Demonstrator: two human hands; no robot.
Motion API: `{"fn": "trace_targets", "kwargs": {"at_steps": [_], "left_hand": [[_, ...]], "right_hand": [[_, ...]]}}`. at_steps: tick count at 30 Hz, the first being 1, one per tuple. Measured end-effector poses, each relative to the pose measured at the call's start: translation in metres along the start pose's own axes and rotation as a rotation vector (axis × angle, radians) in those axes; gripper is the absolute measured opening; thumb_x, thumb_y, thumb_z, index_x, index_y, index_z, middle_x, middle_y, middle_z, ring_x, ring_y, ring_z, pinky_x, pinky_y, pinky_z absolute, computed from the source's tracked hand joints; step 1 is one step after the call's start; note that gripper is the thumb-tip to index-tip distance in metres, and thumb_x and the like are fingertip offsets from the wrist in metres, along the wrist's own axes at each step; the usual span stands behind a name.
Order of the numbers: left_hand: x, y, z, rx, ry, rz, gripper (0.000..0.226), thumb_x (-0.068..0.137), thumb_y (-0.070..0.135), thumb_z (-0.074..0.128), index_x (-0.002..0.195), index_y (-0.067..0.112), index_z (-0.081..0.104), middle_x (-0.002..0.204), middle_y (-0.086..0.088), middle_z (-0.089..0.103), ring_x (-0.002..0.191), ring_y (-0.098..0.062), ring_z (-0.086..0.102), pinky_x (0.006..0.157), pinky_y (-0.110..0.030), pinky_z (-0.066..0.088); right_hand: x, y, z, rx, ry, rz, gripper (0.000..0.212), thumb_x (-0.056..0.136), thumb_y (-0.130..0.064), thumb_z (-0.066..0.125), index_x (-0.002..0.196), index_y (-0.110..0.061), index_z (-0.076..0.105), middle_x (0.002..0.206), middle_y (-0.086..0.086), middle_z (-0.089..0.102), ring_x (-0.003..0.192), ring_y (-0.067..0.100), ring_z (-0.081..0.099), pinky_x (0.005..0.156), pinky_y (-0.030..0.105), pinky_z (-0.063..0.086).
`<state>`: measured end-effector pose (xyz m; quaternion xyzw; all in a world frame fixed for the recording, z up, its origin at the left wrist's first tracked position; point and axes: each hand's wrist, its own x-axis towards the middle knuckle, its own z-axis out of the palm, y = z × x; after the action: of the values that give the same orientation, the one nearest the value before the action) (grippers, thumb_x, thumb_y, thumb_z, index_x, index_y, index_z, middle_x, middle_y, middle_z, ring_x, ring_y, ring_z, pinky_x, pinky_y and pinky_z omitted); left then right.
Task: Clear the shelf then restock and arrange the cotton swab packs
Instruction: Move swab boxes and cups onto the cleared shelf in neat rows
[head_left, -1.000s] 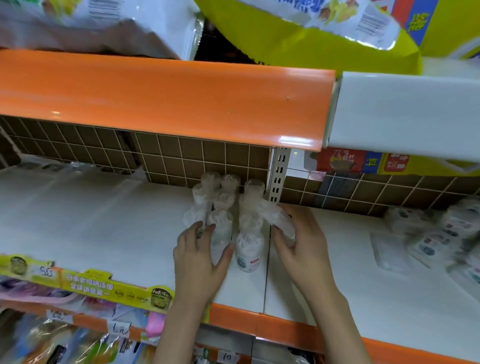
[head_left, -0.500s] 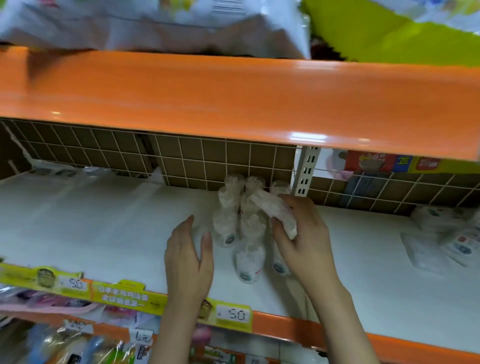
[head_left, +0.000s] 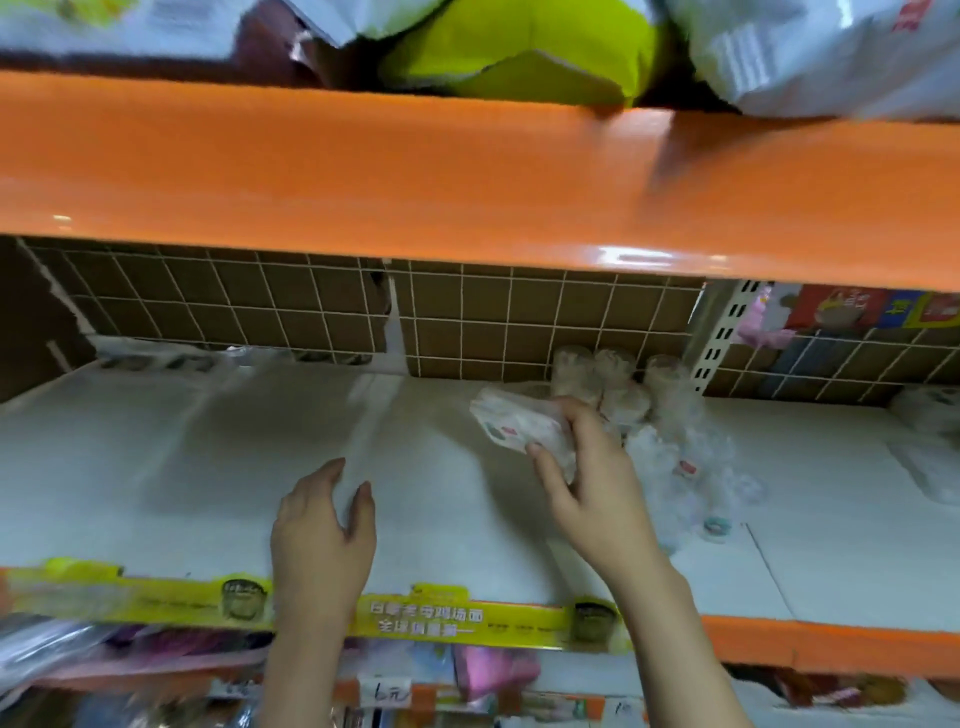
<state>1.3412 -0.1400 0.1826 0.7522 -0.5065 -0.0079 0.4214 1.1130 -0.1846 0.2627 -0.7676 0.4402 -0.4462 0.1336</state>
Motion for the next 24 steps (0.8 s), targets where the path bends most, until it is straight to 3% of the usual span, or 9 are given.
{"fn": "trace_targets", "kwargs": {"at_steps": [7, 12, 14, 16, 20, 24], "left_hand": [[0.005, -0.014, 0.000, -0.032, -0.018, 0.073, 0.045, 0.086, 0.033, 0.047, 0.106, -0.003, 0.064, 0.099, -0.017, 0.068, 0.089, -0.035, 0.064, 0.080, -0.042, 0.051], [0.017, -0.015, -0.001, 0.003, -0.018, 0.137, 0.047, 0.086, 0.037, 0.041, 0.106, 0.001, 0.065, 0.099, -0.012, 0.068, 0.088, -0.032, 0.062, 0.078, -0.038, 0.050], [0.022, -0.020, -0.004, 0.012, -0.001, 0.142, 0.047, 0.085, 0.036, 0.042, 0.105, 0.001, 0.065, 0.096, -0.011, 0.069, 0.084, -0.033, 0.062, 0.075, -0.038, 0.050], [0.028, -0.028, -0.007, 0.027, 0.001, 0.146, 0.045, 0.085, 0.035, 0.042, 0.101, 0.000, 0.065, 0.092, -0.012, 0.068, 0.080, -0.034, 0.061, 0.072, -0.036, 0.049], [0.039, -0.050, -0.017, 0.016, 0.018, 0.171, 0.040, 0.084, 0.032, 0.044, 0.097, 0.000, 0.064, 0.090, -0.013, 0.066, 0.082, -0.034, 0.062, 0.072, -0.037, 0.050], [0.060, -0.078, -0.029, 0.028, 0.005, 0.198, 0.037, 0.085, 0.032, 0.045, 0.097, 0.003, 0.066, 0.093, -0.012, 0.066, 0.084, -0.033, 0.062, 0.075, -0.038, 0.051]], "right_hand": [[0.001, -0.003, 0.022, -0.039, -0.044, 0.009, 0.040, 0.090, -0.017, 0.053, 0.129, -0.012, 0.045, 0.113, -0.013, 0.049, 0.104, 0.010, 0.051, 0.085, 0.010, 0.033], [0.013, 0.000, 0.037, 0.000, -0.093, 0.028, 0.044, 0.090, -0.017, 0.051, 0.133, -0.015, 0.043, 0.126, -0.001, 0.055, 0.110, 0.010, 0.050, 0.088, -0.001, 0.027], [0.018, -0.002, 0.045, 0.026, -0.091, 0.018, 0.048, 0.090, -0.016, 0.050, 0.137, -0.015, 0.040, 0.128, -0.005, 0.050, 0.114, 0.009, 0.046, 0.091, -0.002, 0.025], [0.022, -0.004, 0.054, 0.036, -0.097, 0.014, 0.051, 0.090, -0.016, 0.050, 0.140, -0.018, 0.038, 0.126, -0.010, 0.045, 0.115, 0.009, 0.044, 0.090, 0.001, 0.027], [0.029, -0.012, 0.076, 0.011, -0.107, -0.009, 0.053, 0.089, -0.013, 0.052, 0.140, -0.020, 0.040, 0.129, 0.005, 0.053, 0.111, 0.014, 0.048, 0.085, 0.012, 0.034], [0.036, -0.028, 0.106, -0.065, -0.113, -0.026, 0.048, 0.087, -0.013, 0.051, 0.134, -0.020, 0.048, 0.121, 0.006, 0.055, 0.101, 0.020, 0.054, 0.077, 0.018, 0.037]]}}
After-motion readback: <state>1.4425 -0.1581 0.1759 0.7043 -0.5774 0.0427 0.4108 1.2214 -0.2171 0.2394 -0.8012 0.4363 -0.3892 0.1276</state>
